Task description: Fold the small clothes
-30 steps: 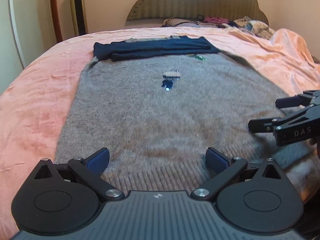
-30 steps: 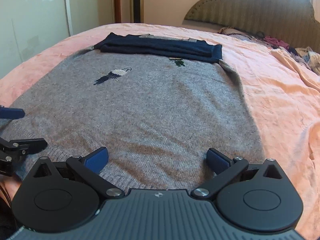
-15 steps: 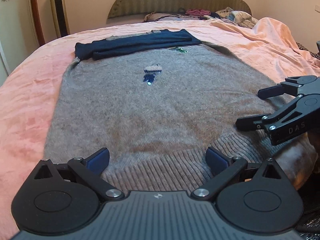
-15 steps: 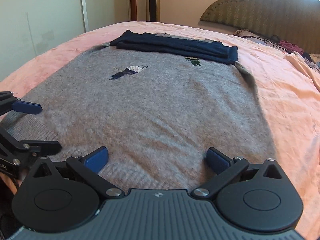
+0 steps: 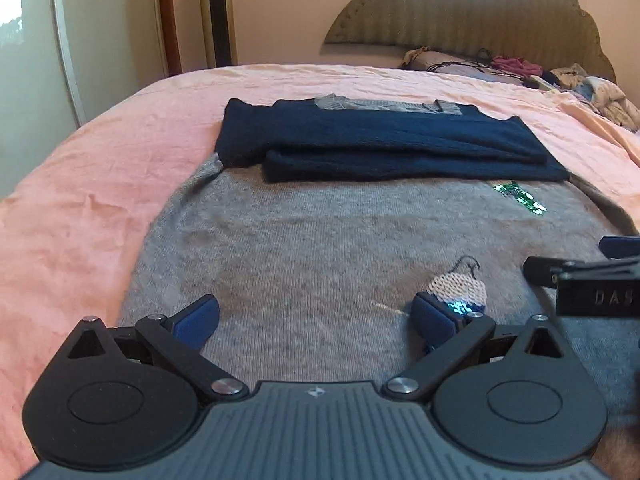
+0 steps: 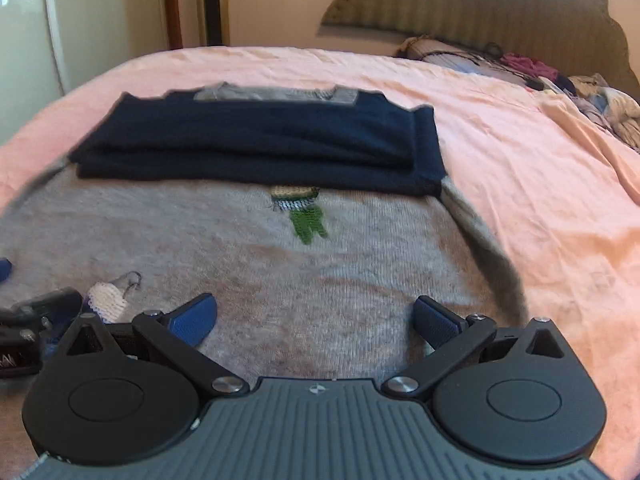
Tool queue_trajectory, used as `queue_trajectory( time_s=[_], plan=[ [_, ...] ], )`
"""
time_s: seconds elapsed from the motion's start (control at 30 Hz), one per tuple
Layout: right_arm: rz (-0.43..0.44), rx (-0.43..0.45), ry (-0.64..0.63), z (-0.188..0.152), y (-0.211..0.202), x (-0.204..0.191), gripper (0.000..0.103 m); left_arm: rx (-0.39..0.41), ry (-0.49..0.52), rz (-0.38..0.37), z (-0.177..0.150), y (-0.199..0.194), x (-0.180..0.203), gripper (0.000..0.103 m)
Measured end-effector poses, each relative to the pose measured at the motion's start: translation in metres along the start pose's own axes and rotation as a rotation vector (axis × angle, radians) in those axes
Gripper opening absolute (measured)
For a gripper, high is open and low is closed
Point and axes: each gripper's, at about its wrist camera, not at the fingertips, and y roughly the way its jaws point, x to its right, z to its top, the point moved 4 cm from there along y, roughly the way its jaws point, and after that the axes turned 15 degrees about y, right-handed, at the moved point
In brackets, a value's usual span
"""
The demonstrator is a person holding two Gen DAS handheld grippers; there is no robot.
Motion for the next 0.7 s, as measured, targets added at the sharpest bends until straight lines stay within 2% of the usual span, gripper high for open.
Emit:
queue_trajectory(
  time_s=[0.07, 0.27, 0.4, 0.57, 0.7],
  plan=[
    [0.009, 0.041, -0.021, -0.015, -0.011, 0.002, 0.103, 0.004, 0.025, -0.009, -0.010, -0.011, 0.001, 0.103],
    [0.030, 0.015, -0.021, -0.059, -0.065, 0.025, 0.103, -0.002, 0.060, -0.052, -0.046, -0.055, 0.001, 0.103],
    [0.060, 0.036, -0.044, -0.091, -0.102, 0.032, 0.103, 0.003, 0.063, -0.059, -0.065, -0.077, 0.005, 0.103],
    [0.065, 0.028, -0.057, -0.103, -0.119, 0.038, 0.103, -0.014, 0.079, -0.090, -0.079, -0.097, 0.001, 0.103],
    [0.065, -0.032, -0.067, -0.101, -0.131, 0.042, 0.103, -0.034, 0.060, -0.094, -0.094, -0.115, -0.013, 0.103]
  ],
)
